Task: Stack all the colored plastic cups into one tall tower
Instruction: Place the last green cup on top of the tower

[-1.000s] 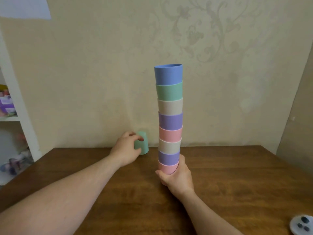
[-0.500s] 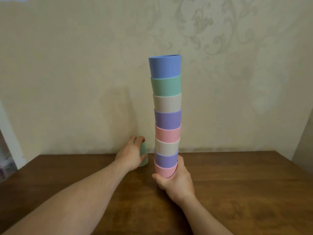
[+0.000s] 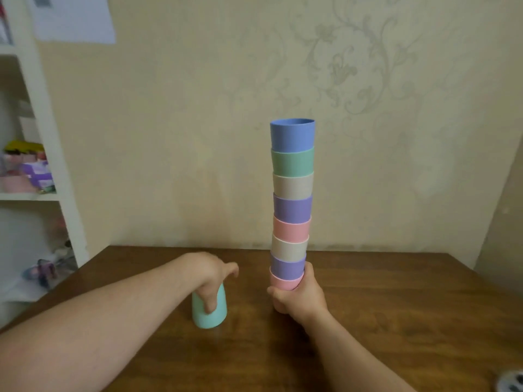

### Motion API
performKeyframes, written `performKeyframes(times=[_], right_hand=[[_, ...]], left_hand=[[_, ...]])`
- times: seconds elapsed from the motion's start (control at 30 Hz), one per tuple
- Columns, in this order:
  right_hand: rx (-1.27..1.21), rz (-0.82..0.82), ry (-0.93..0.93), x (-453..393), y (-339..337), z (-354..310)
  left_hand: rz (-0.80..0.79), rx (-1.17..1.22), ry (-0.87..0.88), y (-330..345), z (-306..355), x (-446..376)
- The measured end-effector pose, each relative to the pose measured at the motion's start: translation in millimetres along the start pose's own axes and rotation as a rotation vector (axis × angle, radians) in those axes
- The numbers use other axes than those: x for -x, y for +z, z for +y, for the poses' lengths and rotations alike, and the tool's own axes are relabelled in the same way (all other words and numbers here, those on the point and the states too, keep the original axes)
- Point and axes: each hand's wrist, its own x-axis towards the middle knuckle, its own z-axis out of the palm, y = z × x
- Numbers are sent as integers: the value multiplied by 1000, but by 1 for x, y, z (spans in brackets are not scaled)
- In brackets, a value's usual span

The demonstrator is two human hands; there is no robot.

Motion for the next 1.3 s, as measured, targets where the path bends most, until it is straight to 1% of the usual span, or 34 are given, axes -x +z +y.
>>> performKeyframes(times=[0.1, 0.17, 0.23, 0.33, 0.4, 0.43, 0.47, 0.57, 0.63, 0.73, 0.8, 0.83, 0.87, 0.93, 1.03, 1.17, 1.23, 1.3], right_hand=[[-53, -55, 19, 21, 1, -6], [-102, -33, 24, 32, 4, -11], [-110, 3, 34, 45, 4, -18], [-30, 24, 23, 60, 3, -24], [28, 30, 0, 69, 2, -26], [44, 30, -14, 73, 1, -28], [56, 25, -16, 77, 0, -29], [108, 8, -36, 85, -6, -36], [121, 1, -39, 86, -8, -41], [87, 7, -25, 76, -10, -37], [61, 14, -11, 68, -11, -32], [54, 17, -3, 66, -12, -31], [51, 16, 1, 64, -13, -31], [56, 0, -1, 63, -15, -34], [44, -6, 5, 61, -15, -34], [48, -12, -14, 59, -14, -30], [46, -18, -11, 58, -14, -28], [45, -21, -18, 57, -14, -27]], left_hand=[[-267, -297, -107, 17, 12, 16], [-379, -394, -203, 25, 19, 35], [-313, -428, -217, 41, 24, 50], [-245, -420, -218, 59, 24, 71], [-187, -342, -205, 55, 19, 87], [-157, -290, -162, 47, 15, 95], [-80, -174, -123, 38, 10, 104], [250, 282, -22, 12, -11, 124], [447, 531, -22, 0, -27, 129], [728, 872, -73, -15, -48, 134], [892, 1164, -86, -27, -56, 137], [969, 1313, -66, -36, -56, 140], [1038, 1443, -31, -46, -54, 144], [1148, 1623, 88, -71, -48, 152], [1289, 1724, 279, -109, -29, 169], [1540, 1744, 402, -153, -1, 194], [1559, 1756, 468, -170, 8, 203], [1497, 1720, 484, -182, 15, 203]])
